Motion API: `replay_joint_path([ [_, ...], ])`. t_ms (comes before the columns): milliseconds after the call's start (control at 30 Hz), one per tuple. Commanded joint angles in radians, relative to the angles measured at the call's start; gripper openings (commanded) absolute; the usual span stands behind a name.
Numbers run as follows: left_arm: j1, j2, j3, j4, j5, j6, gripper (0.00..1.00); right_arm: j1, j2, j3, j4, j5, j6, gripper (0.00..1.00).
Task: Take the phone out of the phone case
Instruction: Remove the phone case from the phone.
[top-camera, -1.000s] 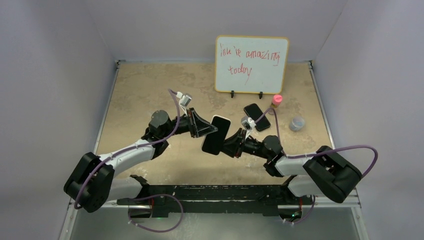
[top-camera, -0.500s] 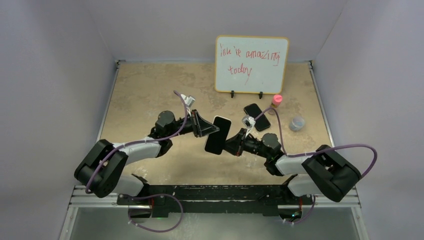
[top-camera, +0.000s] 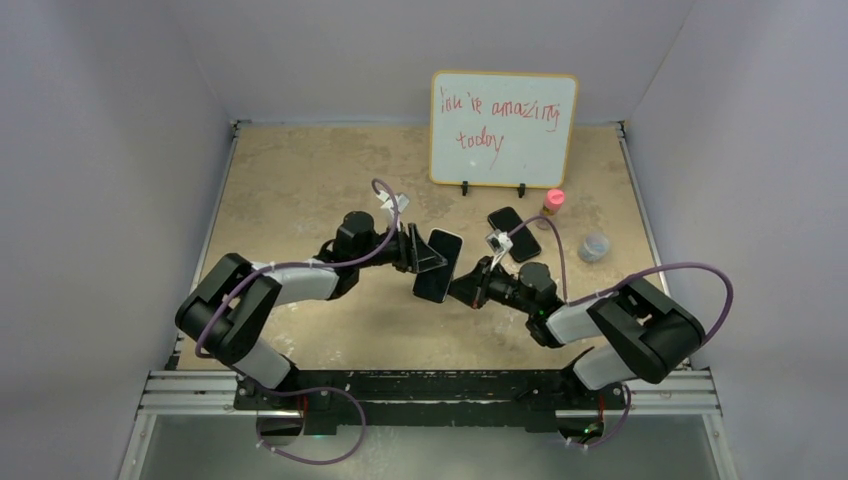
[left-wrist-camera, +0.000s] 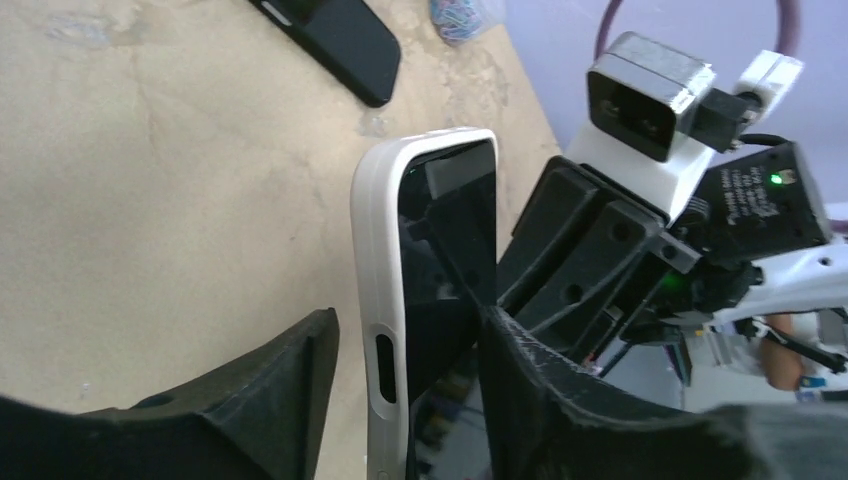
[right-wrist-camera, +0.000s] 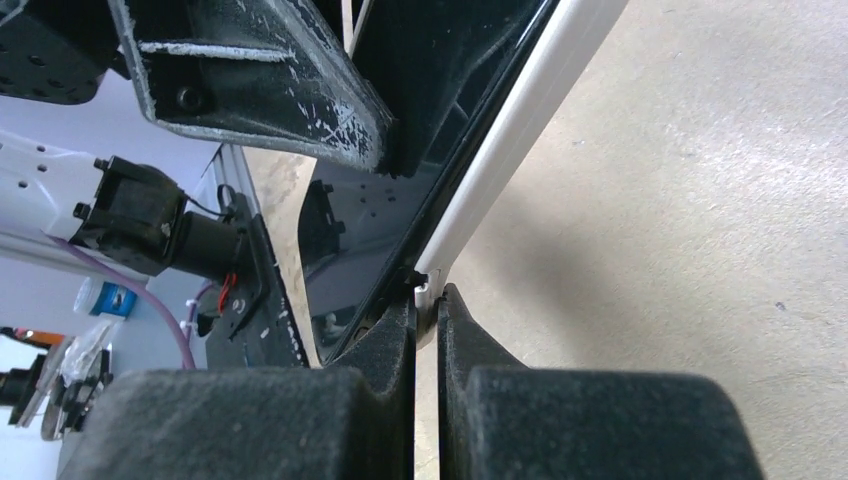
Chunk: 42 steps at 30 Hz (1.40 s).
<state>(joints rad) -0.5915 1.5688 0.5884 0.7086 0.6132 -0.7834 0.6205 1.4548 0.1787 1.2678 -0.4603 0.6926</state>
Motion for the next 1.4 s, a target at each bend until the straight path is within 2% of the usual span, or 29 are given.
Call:
replay_joint_path([
  [0, -0.023, 0.031, 0.05, -0.311, -0.133, 0.153, 0.58, 0.0, -0.02, 0.115, 0.316, 0.014, -0.01, 0.0],
  [100, -0.021, 0.031, 0.078, -0.384, -0.209, 0.181, 0.67, -0.002, 0.002, 0.128, 0.286, 0.011, -0.013, 0.0],
  [233, -0.021, -0.004, 0.109, -0.485, -0.337, 0.211, 0.73, -0.001, 0.028, 0.164, 0.19, 0.013, -0.006, 0.0],
  [467, -0.05, -0.129, 0.153, -0.671, -0.573, 0.306, 0.78, -0.002, 0.044, 0.244, -0.04, 0.023, -0.028, 0.0],
  [700, -0.154, -0.229, 0.162, -0.817, -0.832, 0.38, 0.78, -0.004, 0.046, 0.307, -0.235, 0.059, -0.047, 0.0],
  [833, -0.167, -0.241, 0.159, -0.831, -0.884, 0.392, 0.78, -0.004, 0.057, 0.312, -0.24, 0.056, -0.043, 0.0],
  [1100, -0.166, -0.17, 0.184, -0.821, -0.941, 0.338, 0.81, -0.004, 0.076, 0.323, -0.269, 0.068, -0.067, 0.0],
  [1367, -0.169, -0.2, 0.18, -0.796, -0.923, 0.388, 0.81, -0.004, 0.141, 0.364, -0.325, 0.067, -0.07, 0.0],
])
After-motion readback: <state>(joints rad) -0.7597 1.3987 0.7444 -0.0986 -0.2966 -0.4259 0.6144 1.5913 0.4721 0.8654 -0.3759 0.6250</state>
